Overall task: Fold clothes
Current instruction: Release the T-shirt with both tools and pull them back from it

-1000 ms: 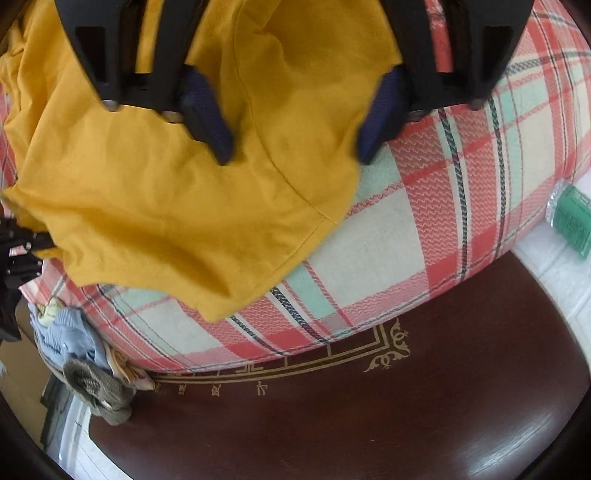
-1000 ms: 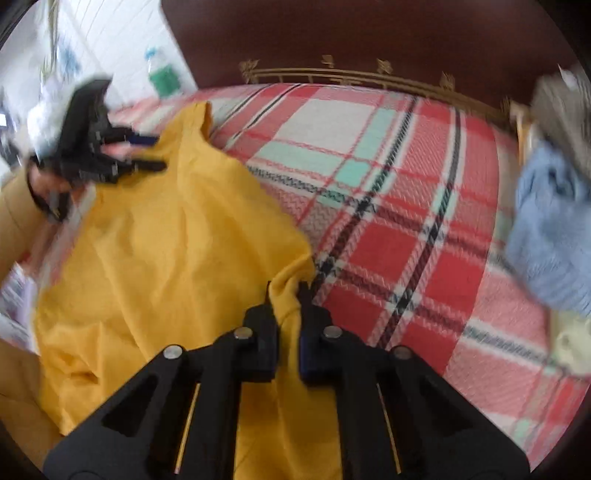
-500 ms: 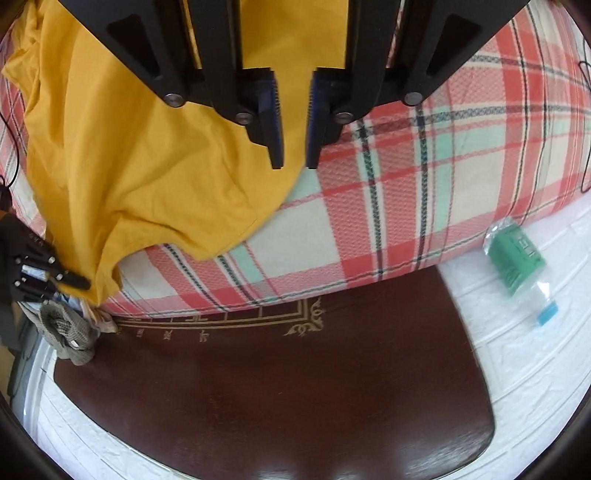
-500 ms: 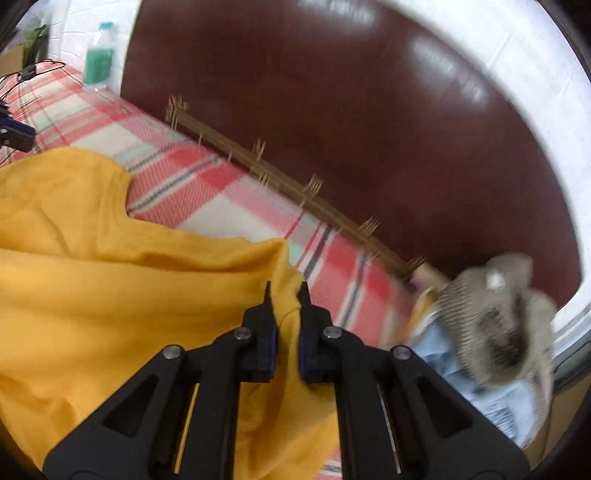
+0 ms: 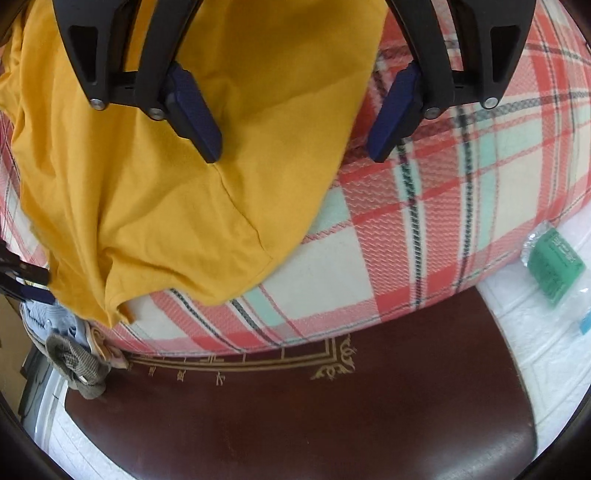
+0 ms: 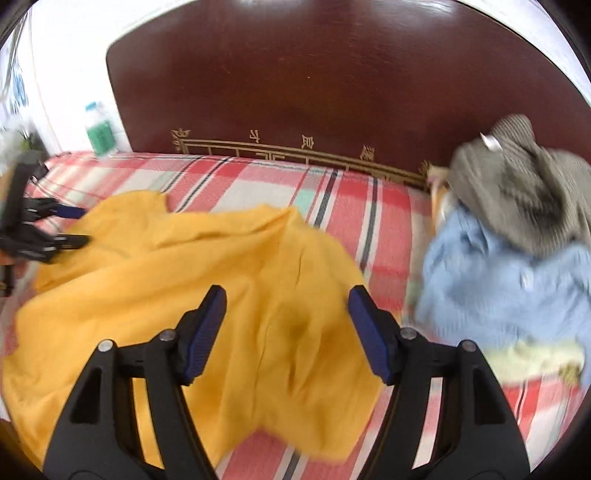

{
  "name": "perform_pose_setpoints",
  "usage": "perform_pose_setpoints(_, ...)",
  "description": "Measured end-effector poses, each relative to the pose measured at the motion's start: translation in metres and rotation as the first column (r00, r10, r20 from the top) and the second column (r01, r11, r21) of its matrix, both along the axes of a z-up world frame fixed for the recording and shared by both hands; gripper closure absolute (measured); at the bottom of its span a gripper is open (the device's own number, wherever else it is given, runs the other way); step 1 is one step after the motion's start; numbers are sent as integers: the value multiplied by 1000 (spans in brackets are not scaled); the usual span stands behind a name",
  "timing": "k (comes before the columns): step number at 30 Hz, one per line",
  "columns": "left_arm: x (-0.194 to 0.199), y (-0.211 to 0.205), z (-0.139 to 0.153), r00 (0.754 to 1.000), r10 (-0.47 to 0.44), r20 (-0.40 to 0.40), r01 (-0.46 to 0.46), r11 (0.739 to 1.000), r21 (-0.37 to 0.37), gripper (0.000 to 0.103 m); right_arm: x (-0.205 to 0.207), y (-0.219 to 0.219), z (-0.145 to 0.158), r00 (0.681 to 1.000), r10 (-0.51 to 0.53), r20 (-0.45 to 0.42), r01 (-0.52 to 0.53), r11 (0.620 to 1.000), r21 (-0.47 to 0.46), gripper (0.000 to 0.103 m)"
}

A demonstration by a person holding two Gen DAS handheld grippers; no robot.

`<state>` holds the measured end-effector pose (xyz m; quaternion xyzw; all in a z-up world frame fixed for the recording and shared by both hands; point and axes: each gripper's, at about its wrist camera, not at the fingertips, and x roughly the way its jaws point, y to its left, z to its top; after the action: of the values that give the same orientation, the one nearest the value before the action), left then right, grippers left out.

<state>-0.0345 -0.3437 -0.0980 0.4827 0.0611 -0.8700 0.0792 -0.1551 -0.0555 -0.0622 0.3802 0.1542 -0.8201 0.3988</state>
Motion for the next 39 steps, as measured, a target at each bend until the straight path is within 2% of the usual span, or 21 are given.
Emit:
perform_pose_setpoints(1, 0, 1, 1, 1000, -2, -14, 2, 1000, -2, 69, 6, 8, 0, 1000, 2, 14, -2, 1000, -11, 31)
perform_pose_setpoints(2, 1, 2, 3, 1000, 8, -18, -8, 1000, -4, 87, 11, 16, 0, 1000, 2, 25, -2, 1000, -20, 29)
perform_pose_setpoints(3, 2, 1, 6, 1000, 26, -10, -26, 1000, -7, 99, 15, 23, -1, 1000, -3, 30, 4, 1000, -26, 27)
perform_pose_setpoints(6, 9, 2, 26, 994, 81, -67, -86, 994, -71, 100, 30, 49, -4, 998, -33, 47, 36, 997, -66, 27)
perform_pose_setpoints(10, 12, -23, 57, 970, 199, -140, -207, 977, -48, 100, 47, 89, -12, 988, -83, 131, 102, 984, -148, 27)
perform_pose_setpoints(12, 8, -30, 58, 966, 223, -129, -233, 970, -67, 99, 50, 94, -18, 985, -95, 140, 116, 983, -143, 27)
perform_pose_setpoints(13, 6, -33, 55, 966, 233, -114, -242, 967, -75, 96, 51, 94, -21, 985, -99, 143, 119, 984, -135, 27)
perform_pose_setpoints(15, 1, -41, 35, 952, 304, -32, -306, 946, -108, 92, 50, 95, -28, 981, -117, 152, 134, 986, -105, 27)
perform_pose_setpoints(17, 7, -45, 20, 940, 341, 0, -339, 935, -108, 76, 46, 97, -34, 974, -134, 184, 155, 982, -107, 27)
perform_pose_setpoints(18, 16, -43, 20, 938, 346, -15, -346, 934, -90, 61, 45, 97, -35, 971, -138, 196, 161, 981, -109, 27)
perform_pose_setpoints(19, 25, -41, 20, 936, 349, -35, -351, 934, -69, 52, 46, 98, -36, 970, -137, 203, 162, 980, -113, 27)
perform_pose_setpoints(20, 34, -38, 21, 934, 353, -54, -356, 933, -48, 49, 48, 100, -36, 968, -129, 214, 158, 979, -126, 27)
perform_pose_setpoints(22, 56, -25, 29, 938, 329, -108, -334, 942, -31, 32, 53, 107, -35, 963, -102, 251, 147, 975, -167, 27)
perform_pose_setpoints(27, 116, 18, 47, 959, 219, -180, -216, 976, 35, 23, 86, 116, -30, 944, 50, 325, 44, 961, -274, 27)
perform_pose_setpoints(30, 144, 41, 46, 966, 175, -190, -159, 982, 98, 23, 118, 114, -28, 934, 144, 326, -50, 959, -280, 24)
perform_pose_setpoints(35, 200, 72, 34, 963, 181, -202, -128, 960, 248, 22, 166, 105, -39, 905, 243, 350, -162, 956, -246, 23)
perform_pose_setpoints(39, 236, 92, 22, 954, 212, -210, -139, 939, 315, 22, 182, 96, -44, 902, 264, 341, -185, 951, -246, 23)
